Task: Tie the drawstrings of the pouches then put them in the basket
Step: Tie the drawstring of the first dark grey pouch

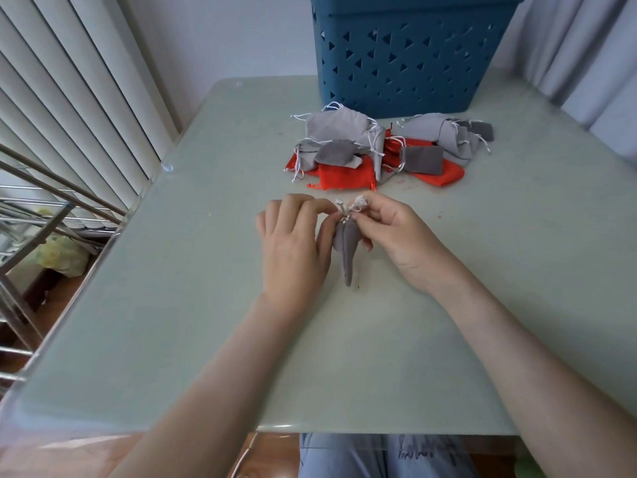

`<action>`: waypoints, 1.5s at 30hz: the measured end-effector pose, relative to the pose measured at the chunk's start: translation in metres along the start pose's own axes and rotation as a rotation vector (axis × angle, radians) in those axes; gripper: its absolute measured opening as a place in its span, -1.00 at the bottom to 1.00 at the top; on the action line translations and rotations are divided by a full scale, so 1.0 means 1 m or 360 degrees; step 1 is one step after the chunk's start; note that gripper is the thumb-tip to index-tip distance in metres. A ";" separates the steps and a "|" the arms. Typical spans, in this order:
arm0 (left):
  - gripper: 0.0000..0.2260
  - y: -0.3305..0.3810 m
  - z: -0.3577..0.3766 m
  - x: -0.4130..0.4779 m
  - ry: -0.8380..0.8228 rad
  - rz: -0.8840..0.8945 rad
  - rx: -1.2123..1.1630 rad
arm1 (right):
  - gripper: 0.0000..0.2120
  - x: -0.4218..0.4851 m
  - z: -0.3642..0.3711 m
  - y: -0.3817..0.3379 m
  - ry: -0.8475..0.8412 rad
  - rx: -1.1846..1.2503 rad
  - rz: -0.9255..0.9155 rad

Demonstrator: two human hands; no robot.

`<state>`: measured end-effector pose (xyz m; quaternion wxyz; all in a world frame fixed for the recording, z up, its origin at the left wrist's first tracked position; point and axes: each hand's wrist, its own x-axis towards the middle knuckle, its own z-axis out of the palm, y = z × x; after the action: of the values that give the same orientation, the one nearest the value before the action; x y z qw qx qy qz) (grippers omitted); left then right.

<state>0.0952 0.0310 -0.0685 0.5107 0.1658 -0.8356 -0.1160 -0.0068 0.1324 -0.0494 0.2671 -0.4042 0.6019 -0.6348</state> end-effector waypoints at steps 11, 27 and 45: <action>-0.93 -0.005 0.001 0.002 -0.0121 0.0176 0.0075 | -0.78 0.000 0.001 0.003 0.0025 0.0002 0.0072; -0.82 -0.005 0.005 0.001 -0.0451 -0.0136 -0.0125 | -0.98 -0.003 -0.004 -0.003 0.0305 -0.0746 0.0022; -0.75 -0.005 0.004 0.000 -0.0573 -0.0284 -0.0260 | -0.87 -0.004 -0.003 -0.005 0.0239 -0.0717 -0.0053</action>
<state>0.0923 0.0262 -0.0723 0.3525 0.1738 -0.8832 -0.2560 -0.0063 0.1379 -0.0450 0.1143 -0.4151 0.7397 -0.5171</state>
